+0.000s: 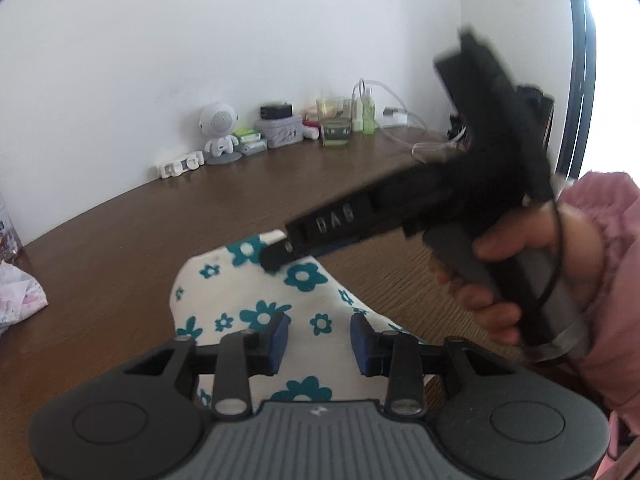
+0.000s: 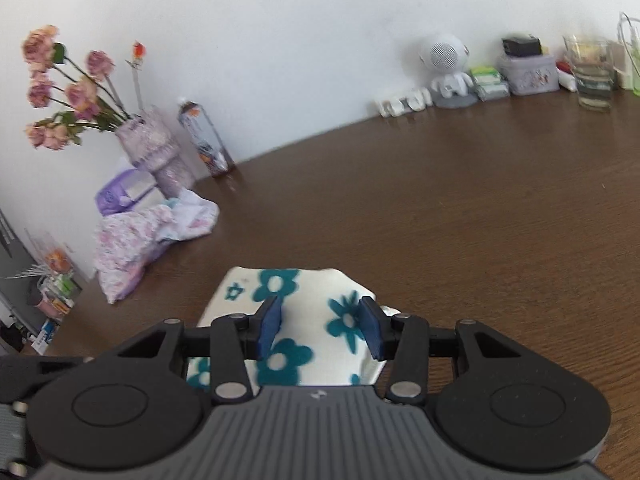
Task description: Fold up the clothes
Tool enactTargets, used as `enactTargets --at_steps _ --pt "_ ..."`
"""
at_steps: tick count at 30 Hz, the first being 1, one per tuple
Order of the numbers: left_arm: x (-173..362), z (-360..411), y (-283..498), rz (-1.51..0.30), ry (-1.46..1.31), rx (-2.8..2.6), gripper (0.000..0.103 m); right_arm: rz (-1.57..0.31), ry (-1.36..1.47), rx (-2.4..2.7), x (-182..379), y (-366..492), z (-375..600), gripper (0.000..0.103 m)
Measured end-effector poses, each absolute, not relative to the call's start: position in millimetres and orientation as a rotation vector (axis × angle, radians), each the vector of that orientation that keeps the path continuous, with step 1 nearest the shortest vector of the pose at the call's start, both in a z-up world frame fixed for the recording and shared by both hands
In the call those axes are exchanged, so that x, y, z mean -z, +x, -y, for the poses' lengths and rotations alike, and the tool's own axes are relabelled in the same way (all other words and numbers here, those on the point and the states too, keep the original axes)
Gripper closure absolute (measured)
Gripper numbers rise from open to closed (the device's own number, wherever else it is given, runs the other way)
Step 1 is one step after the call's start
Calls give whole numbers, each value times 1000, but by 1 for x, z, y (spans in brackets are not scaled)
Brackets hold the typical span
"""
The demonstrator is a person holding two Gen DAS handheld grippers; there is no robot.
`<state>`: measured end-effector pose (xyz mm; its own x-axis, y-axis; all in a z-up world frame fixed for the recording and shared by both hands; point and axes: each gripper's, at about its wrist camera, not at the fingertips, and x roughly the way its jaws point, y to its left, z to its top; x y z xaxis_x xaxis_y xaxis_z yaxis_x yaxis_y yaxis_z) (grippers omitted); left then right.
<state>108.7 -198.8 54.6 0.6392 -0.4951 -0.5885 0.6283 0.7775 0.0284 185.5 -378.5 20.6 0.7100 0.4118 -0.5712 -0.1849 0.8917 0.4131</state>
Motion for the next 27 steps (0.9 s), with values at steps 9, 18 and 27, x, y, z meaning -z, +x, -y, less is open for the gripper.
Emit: enactTargets --at_steps 9,18,27 --pt "-41 109 211 -807 -329 467 59 -727 450 -301 -4 184 390 68" --pt "-16 100 247 -857 -507 510 70 -677 550 -253 -7 180 401 62" --pt "-25 119 250 -786 -378 501 86 -719 625 -183 0 199 398 68"
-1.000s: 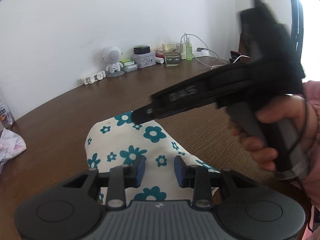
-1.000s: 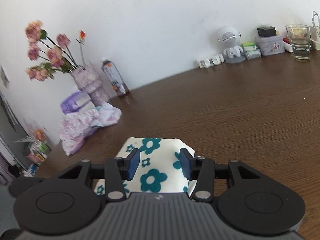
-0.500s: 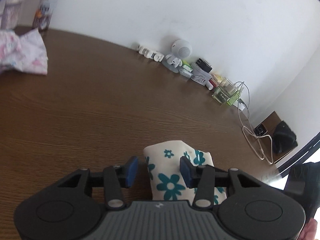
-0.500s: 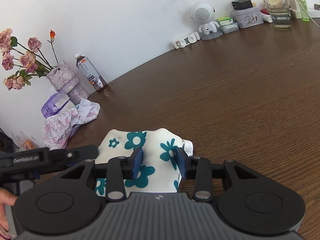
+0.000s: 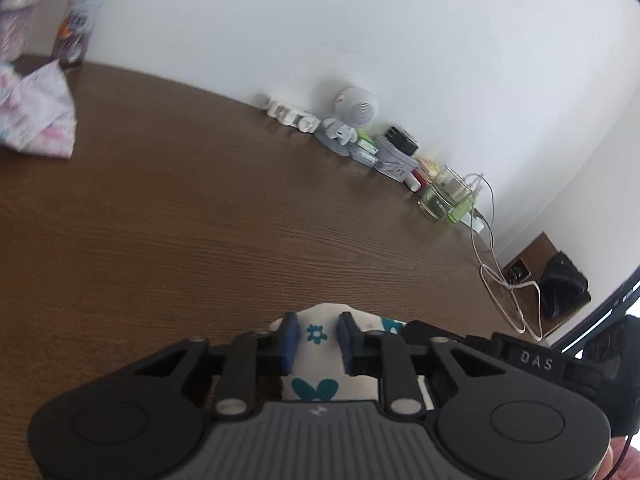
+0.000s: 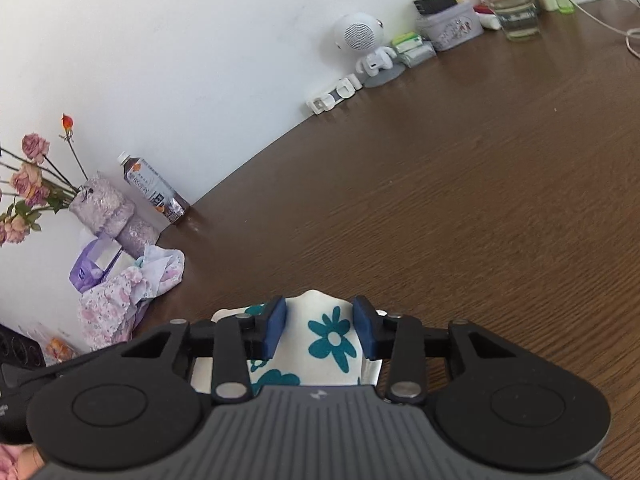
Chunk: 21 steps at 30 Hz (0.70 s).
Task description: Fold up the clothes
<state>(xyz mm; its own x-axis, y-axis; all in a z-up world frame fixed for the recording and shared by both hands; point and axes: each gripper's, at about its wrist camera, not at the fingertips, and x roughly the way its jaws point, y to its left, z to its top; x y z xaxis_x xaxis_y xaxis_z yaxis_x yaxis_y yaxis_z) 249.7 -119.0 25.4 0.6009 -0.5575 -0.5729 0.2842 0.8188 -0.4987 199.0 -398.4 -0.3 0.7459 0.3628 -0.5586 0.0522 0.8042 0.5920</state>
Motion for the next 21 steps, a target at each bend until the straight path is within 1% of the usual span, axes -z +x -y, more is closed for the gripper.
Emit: enactTargets --at_steps 1,3,7,9,10,11,13,16,17,18,19,21 --pt "-26 122 248 -780 -363 504 87 -715 656 -183 3 198 401 70" --pt "-27 125 245 -764 -335 505 89 -703 711 -186 9 195 406 77" --pt "-31 132 234 -717 -264 500 88 -677 750 -193 13 190 412 78" --pt "-33 129 232 -717 -283 502 78 -656 766 -187 11 186 417 66" --pt "-33 124 235 -728 -320 495 66 -644 767 -181 10 184 419 63" --pt "-33 119 237 -734 -358 481 63 -632 768 -174 8 181 422 59" --pt "-32 114 242 -744 -376 454 63 -619 762 -167 5 179 424 59" --pt "-25 112 254 -801 -438 448 65 -644 746 -181 6 185 418 60" --pt "-21 112 258 -821 -461 453 75 -656 737 -183 7 187 415 69" --pt "-20 112 260 -830 -481 456 82 -657 725 -180 7 187 413 78" --pt "-18 111 262 -839 -502 459 91 -659 712 -176 7 187 411 79" --pt "-14 109 266 -855 -542 465 92 -662 687 -169 8 187 406 79"
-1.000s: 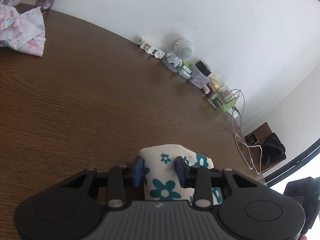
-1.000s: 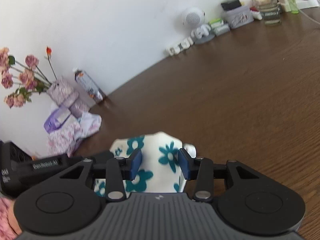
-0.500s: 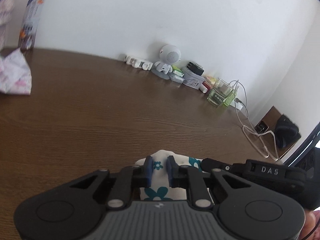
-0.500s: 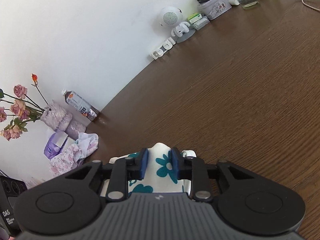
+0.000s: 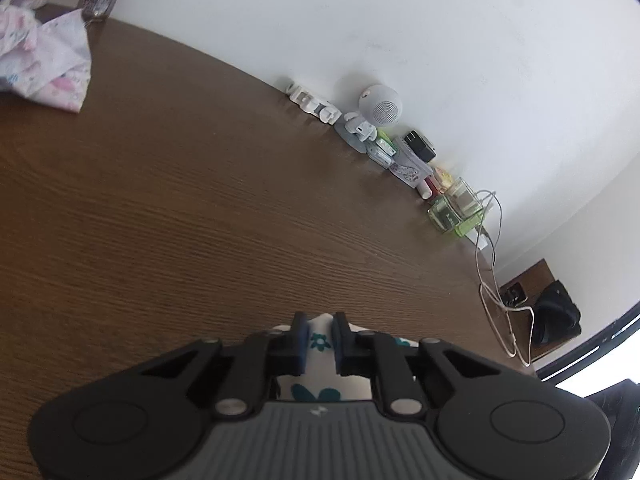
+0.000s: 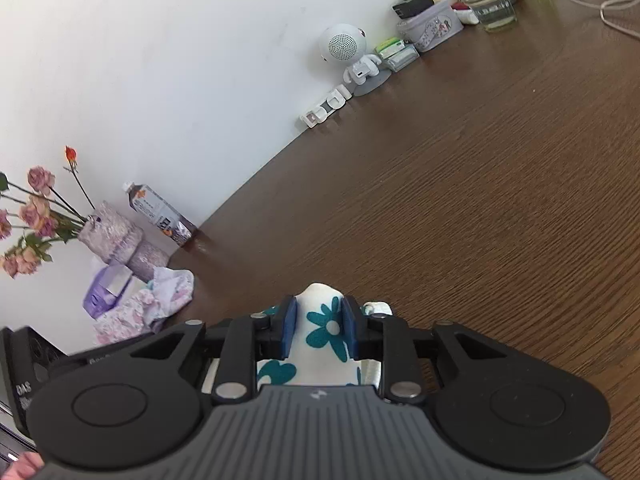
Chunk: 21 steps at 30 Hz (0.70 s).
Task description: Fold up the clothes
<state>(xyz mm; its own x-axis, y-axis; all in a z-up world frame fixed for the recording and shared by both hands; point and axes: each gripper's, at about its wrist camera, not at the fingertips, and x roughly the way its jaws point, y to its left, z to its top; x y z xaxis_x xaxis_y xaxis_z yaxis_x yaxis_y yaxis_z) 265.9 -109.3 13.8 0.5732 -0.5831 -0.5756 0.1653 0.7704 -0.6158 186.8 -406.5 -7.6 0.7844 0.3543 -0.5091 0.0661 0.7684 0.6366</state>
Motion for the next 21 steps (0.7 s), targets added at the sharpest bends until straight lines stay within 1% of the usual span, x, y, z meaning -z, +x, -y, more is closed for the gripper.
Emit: enactTargets --at_steps 1,2,3,4,5,6,8,11,13,14,15,19,20,21 --pt "-16 108 264 -848 -546 461 91 -657 686 -170 6 183 407 79" --pt "-17 107 261 -841 -549 457 91 -653 685 -171 5 180 407 77" --pt "-19 106 259 -834 -552 454 88 -649 684 -171 3 177 407 69" --pt "-23 104 255 -825 -555 442 75 -645 683 -172 2 173 407 65" --pt "-27 100 249 -809 -557 443 58 -640 682 -173 0 170 407 60" --pt "-30 98 243 -798 -543 449 55 -636 681 -174 -1 166 407 60" --pt "-34 96 231 -791 -508 466 55 -634 658 -183 -5 157 406 60" --pt "-35 99 218 -810 -450 491 55 -658 604 -192 -6 148 397 54" --pt "-31 108 218 -831 -425 506 57 -676 565 -195 -6 147 390 54" --pt "-29 111 216 -822 -394 508 61 -687 547 -185 -4 147 386 57" --pt "-27 115 214 -813 -364 510 64 -697 528 -178 -1 147 384 63" --pt "-30 115 209 -815 -348 505 63 -712 496 -166 -1 144 380 62" --pt "-33 112 206 -811 -358 495 62 -698 496 -163 -6 140 381 60" --pt "-34 110 203 -813 -360 493 60 -686 488 -163 -10 136 380 56"
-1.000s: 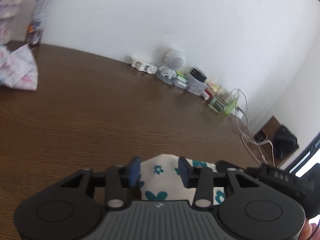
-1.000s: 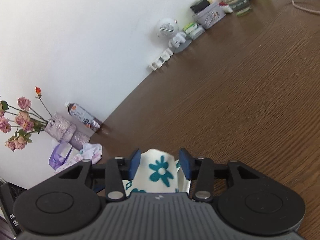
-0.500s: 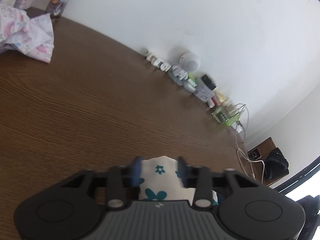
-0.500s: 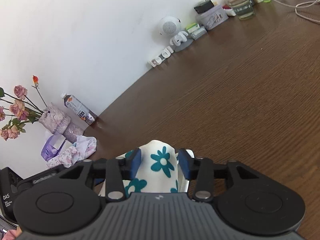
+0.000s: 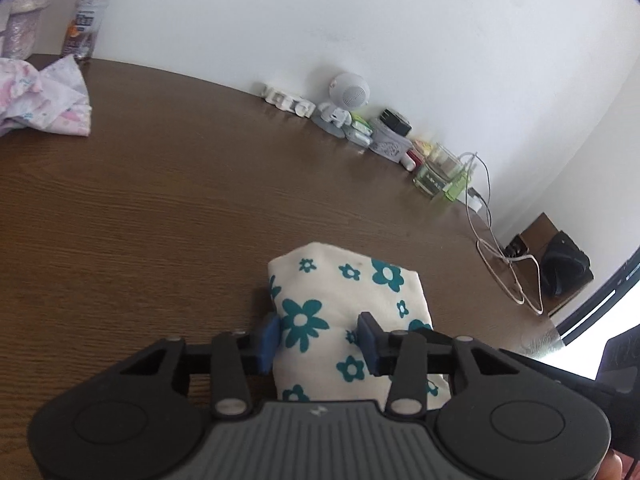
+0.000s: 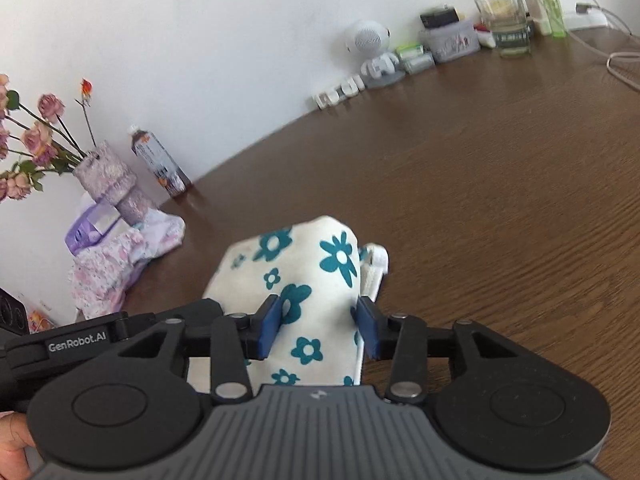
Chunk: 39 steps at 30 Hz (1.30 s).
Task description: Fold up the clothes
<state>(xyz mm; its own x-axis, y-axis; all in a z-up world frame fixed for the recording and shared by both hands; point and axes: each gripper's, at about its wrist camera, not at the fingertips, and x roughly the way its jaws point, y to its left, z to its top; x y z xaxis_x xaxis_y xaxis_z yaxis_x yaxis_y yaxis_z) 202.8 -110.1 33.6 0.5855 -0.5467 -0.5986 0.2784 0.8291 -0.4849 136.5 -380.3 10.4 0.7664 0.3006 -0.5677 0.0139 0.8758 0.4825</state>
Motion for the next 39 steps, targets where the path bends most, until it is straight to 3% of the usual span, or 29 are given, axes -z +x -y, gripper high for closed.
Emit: enactTargets --at_steps 7,9,11,13,18,23,33,39 --pt "-33 102 184 -812 -375 492 59 -700 449 -173 -14 115 368 54" --pt "-31 103 183 -796 -372 497 64 -694 470 -171 -10 114 366 68" --pt "-30 104 182 -784 -375 499 68 -687 484 -171 -7 113 365 71" --pt "-29 103 182 -779 -396 497 68 -679 493 -170 -7 111 366 71" --pt "-32 89 167 -778 -412 509 53 -634 508 -179 -16 87 369 53" --pt "-35 78 139 -753 -344 572 53 -616 455 -203 -20 50 369 52" --pt "-28 92 99 -672 73 687 55 -649 223 -242 -16 33 341 54" --pt "-24 101 99 -614 219 715 64 -641 238 -220 -13 36 340 59"
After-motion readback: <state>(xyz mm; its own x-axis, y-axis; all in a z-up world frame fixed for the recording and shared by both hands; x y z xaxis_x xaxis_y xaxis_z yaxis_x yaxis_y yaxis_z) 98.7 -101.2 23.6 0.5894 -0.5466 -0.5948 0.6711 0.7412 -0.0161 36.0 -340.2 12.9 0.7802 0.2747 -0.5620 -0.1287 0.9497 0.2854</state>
